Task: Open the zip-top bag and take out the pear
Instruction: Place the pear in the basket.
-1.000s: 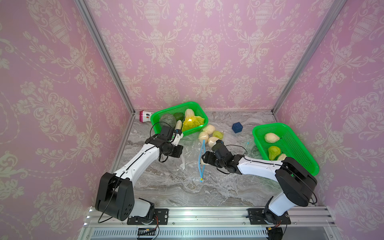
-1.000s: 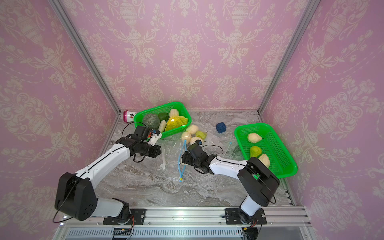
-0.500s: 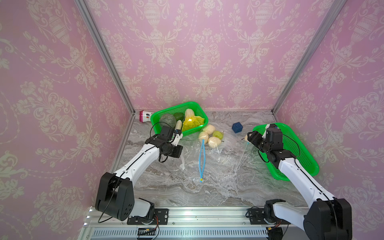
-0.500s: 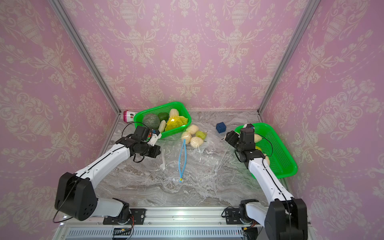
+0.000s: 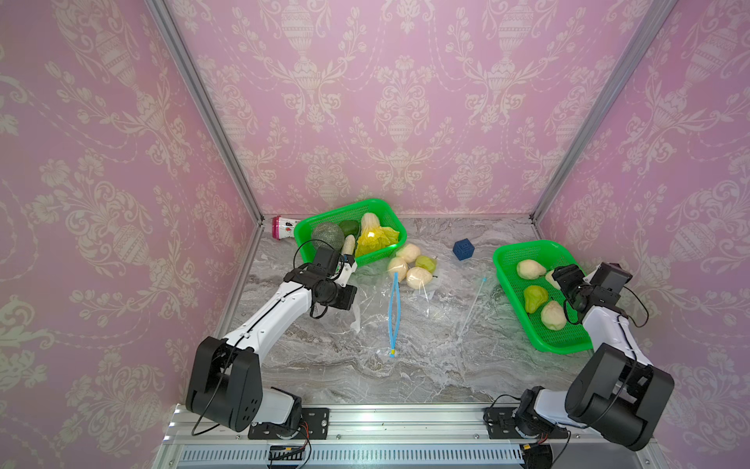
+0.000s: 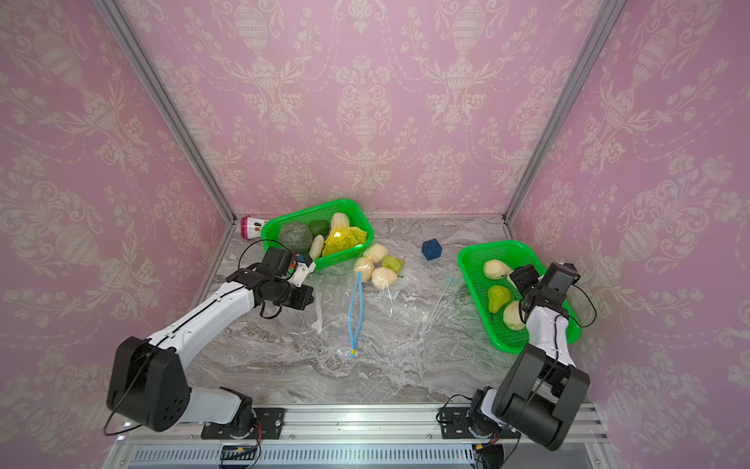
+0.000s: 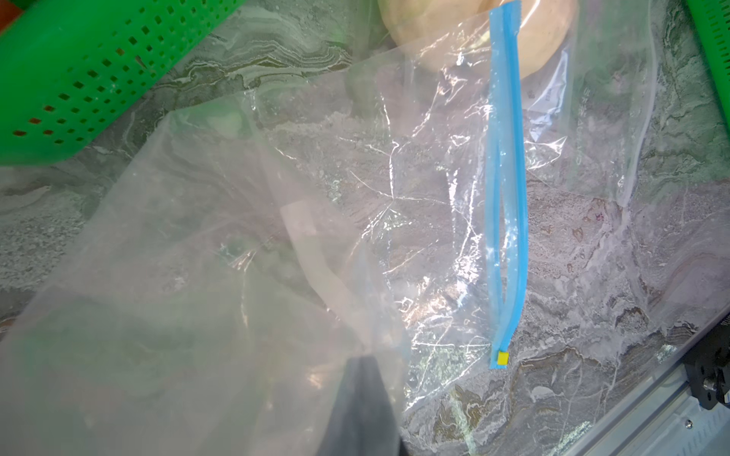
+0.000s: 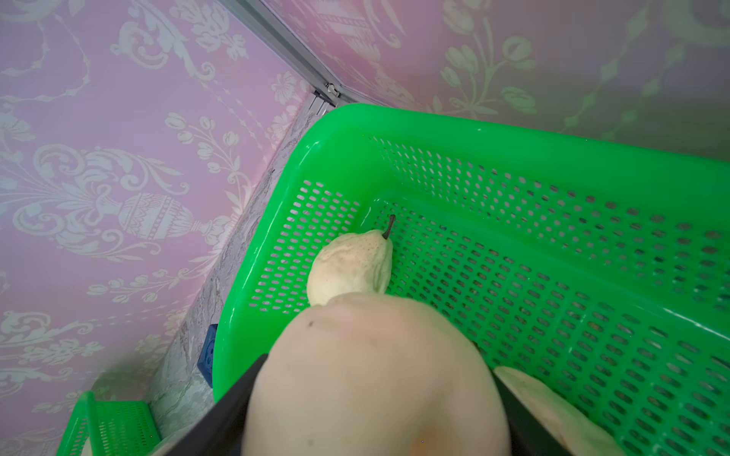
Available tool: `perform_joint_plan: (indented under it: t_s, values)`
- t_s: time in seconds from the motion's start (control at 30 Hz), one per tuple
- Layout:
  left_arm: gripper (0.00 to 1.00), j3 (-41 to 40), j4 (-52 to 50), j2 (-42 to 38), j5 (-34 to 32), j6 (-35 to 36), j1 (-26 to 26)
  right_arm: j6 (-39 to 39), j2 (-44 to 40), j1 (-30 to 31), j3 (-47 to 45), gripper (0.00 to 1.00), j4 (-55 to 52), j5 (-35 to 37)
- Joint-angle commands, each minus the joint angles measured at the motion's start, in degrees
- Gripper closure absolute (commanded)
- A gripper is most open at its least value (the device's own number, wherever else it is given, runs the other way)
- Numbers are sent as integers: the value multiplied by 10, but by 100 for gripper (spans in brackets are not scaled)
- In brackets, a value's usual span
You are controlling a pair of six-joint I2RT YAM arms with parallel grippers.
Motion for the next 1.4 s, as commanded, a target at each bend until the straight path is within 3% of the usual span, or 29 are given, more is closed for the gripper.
perform_joint_plan:
  t_s: [0.0, 0.5, 0.67, 0.9, 1.03, 1.17, 1.37]
  values:
    - [100, -6, -6, 1, -10, 17, 3, -6, 15, -18, -5, 34, 35, 0]
    - [100, -6, -9, -14, -20, -2, 3, -4, 103, -33, -14, 25, 91, 6]
    - [100, 30, -63, -13, -49, -50, 15, -48, 142, -33, -5, 16, 98, 2]
    - [100, 60, -127, -42, -72, -77, 41, -72, 112, -30, -7, 13, 103, -8]
    - [100, 75, -176, -55, -116, -70, 72, -116, 42, -5, 0, 12, 62, 39]
    - [100, 88, -205, -62, -154, -69, 129, -156, -28, 57, 21, 12, 22, 76]
    - [100, 133, -216, -37, -207, -56, 258, -156, -51, 177, 57, 14, 1, 26]
